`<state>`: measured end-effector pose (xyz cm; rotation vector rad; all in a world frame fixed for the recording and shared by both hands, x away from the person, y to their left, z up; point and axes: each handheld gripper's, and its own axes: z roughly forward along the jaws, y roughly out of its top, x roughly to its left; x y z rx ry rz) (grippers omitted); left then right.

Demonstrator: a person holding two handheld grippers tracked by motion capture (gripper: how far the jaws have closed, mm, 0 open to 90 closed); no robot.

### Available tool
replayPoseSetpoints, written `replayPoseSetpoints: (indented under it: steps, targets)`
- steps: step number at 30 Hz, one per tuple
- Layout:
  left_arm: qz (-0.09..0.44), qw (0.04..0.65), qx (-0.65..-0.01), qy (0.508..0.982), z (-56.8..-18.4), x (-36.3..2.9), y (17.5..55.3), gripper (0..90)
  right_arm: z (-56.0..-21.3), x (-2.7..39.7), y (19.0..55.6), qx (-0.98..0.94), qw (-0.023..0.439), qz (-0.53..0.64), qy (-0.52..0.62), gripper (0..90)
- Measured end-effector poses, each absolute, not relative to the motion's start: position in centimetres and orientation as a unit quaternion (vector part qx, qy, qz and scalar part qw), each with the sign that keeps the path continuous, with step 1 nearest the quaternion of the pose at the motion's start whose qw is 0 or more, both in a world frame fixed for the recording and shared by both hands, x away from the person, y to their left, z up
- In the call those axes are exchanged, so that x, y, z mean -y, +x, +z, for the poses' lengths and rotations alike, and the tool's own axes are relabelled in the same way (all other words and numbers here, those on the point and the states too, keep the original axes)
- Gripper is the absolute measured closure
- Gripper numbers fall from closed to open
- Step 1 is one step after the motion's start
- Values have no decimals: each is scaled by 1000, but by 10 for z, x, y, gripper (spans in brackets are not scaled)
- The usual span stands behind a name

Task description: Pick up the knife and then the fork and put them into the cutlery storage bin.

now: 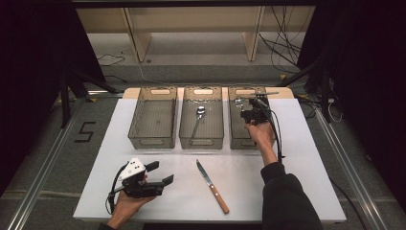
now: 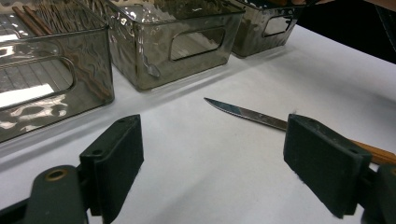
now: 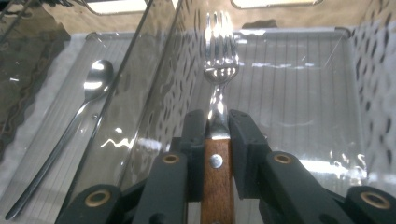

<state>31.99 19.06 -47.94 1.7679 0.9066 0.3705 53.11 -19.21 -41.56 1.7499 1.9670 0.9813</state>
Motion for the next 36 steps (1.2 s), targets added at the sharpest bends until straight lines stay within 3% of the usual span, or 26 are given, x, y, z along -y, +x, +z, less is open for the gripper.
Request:
replayPoseSetpoints:
  steps: [2, 6, 10, 26, 36]
  targets:
    - [155, 531, -379, 742, -480, -191, 320, 199, -418, 191, 532, -691, 161, 343, 615, 764]
    - [154, 532, -379, 741, -479, -191, 320, 199, -417, 189, 533, -694, 143, 356, 610, 534]
    - [153, 532, -380, 741, -479, -191, 320, 199, -410, 192, 529, -692, 143, 372, 602, 471]
    - [154, 533, -381, 740, -479, -192, 320, 198, -381, 175, 465, -745, 116, 427, 499, 329]
    - [155, 533, -382, 739, -479, -192, 320, 199, -396, 157, 395, -783, 93, 438, 431, 311]
